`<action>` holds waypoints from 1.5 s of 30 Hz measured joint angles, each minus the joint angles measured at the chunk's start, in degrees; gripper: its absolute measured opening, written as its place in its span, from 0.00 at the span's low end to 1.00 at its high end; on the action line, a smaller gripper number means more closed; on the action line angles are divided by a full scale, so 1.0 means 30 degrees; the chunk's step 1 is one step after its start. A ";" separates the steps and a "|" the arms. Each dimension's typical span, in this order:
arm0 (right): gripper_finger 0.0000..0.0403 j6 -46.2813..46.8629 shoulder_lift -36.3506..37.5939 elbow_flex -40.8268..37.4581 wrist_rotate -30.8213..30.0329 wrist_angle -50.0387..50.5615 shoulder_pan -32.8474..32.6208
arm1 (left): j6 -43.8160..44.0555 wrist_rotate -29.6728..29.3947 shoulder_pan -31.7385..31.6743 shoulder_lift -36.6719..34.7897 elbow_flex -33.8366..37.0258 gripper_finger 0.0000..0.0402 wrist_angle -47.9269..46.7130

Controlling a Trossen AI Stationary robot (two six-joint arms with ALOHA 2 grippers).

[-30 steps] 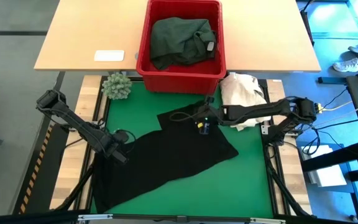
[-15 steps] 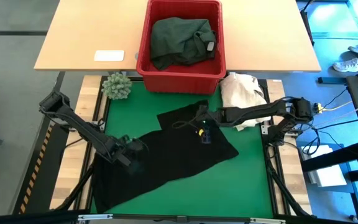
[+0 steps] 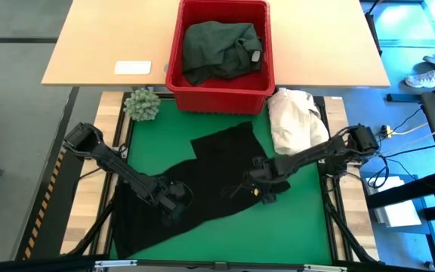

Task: Fold laundry
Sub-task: Fold the black shirt

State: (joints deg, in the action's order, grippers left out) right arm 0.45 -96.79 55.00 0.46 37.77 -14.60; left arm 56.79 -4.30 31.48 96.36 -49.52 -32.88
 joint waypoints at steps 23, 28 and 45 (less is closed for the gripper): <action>0.00 0.2880 0.3687 -0.1485 0.4765 0.1540 -0.4600 | -0.6848 -0.0690 -0.1147 0.0153 -0.2391 0.24 0.0918; 0.00 0.1779 0.4765 -0.1470 -0.0297 0.0433 -0.3283 | -0.7599 -0.1255 -0.1391 0.0138 -0.3133 0.24 0.0657; 0.00 -0.1837 0.0486 -0.1449 -0.2816 -0.6571 0.3628 | -0.6475 -0.1460 -0.1515 0.1365 -0.3191 0.24 0.0634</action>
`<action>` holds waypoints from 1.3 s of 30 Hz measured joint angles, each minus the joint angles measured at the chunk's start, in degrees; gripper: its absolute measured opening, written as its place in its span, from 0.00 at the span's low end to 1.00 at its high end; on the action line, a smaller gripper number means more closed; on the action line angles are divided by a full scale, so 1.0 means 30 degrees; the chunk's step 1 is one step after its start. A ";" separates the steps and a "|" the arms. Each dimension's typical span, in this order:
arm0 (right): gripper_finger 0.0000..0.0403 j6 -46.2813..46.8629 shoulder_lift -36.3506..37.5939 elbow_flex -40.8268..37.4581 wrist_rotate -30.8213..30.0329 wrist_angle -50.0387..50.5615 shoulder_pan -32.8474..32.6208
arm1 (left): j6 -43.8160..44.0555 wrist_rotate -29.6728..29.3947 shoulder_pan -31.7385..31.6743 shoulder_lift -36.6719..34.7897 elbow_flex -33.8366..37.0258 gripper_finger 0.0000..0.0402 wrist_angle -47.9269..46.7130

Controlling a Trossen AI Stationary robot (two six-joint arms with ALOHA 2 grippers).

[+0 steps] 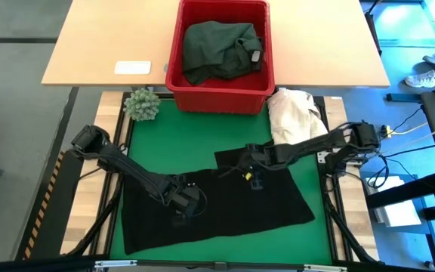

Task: Fold laundry
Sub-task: Fold the black shirt

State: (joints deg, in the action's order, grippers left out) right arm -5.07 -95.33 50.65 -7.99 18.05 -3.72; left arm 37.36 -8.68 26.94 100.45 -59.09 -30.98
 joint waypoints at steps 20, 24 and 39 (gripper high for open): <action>0.00 -0.0319 0.1499 0.0007 0.0478 -0.1161 0.1953 | 0.0362 0.1160 0.0127 -0.0098 0.0068 0.24 -0.0091; 0.00 0.0160 0.2619 0.0007 0.0602 -0.0995 0.0915 | 0.0519 0.0840 0.0278 -0.1137 0.0036 0.24 -0.0303; 0.00 0.1921 0.2574 -0.1957 0.7368 0.1656 -0.5978 | 0.6003 0.5154 0.3759 -0.2174 0.0029 0.24 -0.1866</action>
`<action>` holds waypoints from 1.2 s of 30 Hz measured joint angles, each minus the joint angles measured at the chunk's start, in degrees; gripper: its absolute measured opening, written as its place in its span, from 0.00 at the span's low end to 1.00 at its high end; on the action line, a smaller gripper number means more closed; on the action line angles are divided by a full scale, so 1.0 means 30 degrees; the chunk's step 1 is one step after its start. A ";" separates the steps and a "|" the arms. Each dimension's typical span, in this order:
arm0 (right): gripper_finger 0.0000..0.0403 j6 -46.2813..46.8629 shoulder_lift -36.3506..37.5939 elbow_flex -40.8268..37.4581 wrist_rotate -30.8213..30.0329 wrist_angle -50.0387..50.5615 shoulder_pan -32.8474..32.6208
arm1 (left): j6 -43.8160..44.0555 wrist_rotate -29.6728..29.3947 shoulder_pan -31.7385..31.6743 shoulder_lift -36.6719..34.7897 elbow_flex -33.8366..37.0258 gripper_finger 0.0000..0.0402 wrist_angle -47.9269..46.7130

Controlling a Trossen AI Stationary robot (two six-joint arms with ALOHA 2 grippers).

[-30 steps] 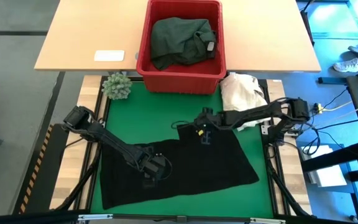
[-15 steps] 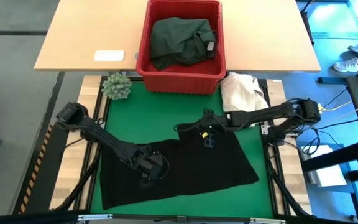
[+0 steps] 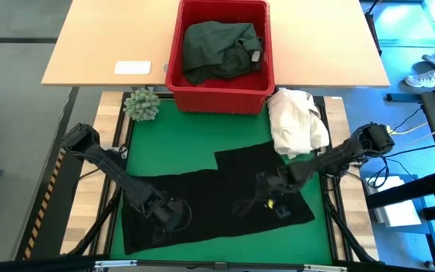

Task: Fold laundry
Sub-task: Fold the black shirt

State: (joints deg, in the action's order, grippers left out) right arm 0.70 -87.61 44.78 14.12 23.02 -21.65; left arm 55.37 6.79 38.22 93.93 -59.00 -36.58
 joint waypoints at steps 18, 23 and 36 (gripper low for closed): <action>0.00 0.3809 0.0000 -0.0608 -0.0526 0.2633 -0.2481 | 0.9470 0.2549 0.5183 -0.0007 -0.0036 0.22 0.0415; 0.00 0.4193 0.0007 -0.0586 -0.0804 0.4257 -0.2022 | 1.0431 0.2876 0.5770 -0.0007 -0.0036 0.22 0.0415; 0.00 0.4555 0.0044 -0.0571 -0.2782 0.4555 -0.1989 | 0.9397 0.0791 0.5980 0.1514 -0.0044 0.22 0.0629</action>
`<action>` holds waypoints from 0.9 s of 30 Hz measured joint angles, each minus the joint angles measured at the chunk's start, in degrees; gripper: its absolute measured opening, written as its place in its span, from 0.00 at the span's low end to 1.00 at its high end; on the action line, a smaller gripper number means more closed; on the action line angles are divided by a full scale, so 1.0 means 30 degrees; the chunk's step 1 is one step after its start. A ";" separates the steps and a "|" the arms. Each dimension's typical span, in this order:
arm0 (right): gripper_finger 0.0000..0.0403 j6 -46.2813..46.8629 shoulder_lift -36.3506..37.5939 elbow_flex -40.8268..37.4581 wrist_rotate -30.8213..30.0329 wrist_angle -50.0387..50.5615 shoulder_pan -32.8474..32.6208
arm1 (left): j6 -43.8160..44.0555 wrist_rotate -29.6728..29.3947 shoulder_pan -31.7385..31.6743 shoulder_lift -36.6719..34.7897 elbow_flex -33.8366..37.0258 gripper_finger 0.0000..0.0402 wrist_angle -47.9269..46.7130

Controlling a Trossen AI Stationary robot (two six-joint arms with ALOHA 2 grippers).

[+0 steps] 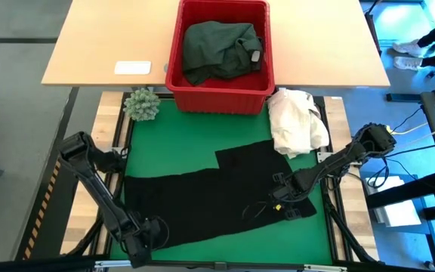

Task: Fold laundry
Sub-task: Fold the black shirt

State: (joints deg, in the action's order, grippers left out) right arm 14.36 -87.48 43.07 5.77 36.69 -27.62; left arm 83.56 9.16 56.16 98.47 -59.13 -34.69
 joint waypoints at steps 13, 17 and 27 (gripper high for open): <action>0.00 0.2086 -0.0016 0.0015 -0.1918 0.3100 0.0401 | -0.0916 0.4932 0.0249 0.1874 -0.0029 0.20 0.0268; 0.00 0.2115 -0.0029 0.0015 -0.1733 0.3430 0.0357 | -0.1154 0.5653 0.0114 0.1881 -0.0022 0.20 -0.0427; 0.00 0.0839 -0.0095 0.0567 0.1270 0.4055 0.0328 | -0.1918 0.5325 -0.0610 0.1367 0.0000 0.20 -0.0616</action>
State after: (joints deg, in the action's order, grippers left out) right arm 16.88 -87.77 44.77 9.58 48.85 -26.63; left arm 77.81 25.14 54.33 102.57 -59.13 -36.54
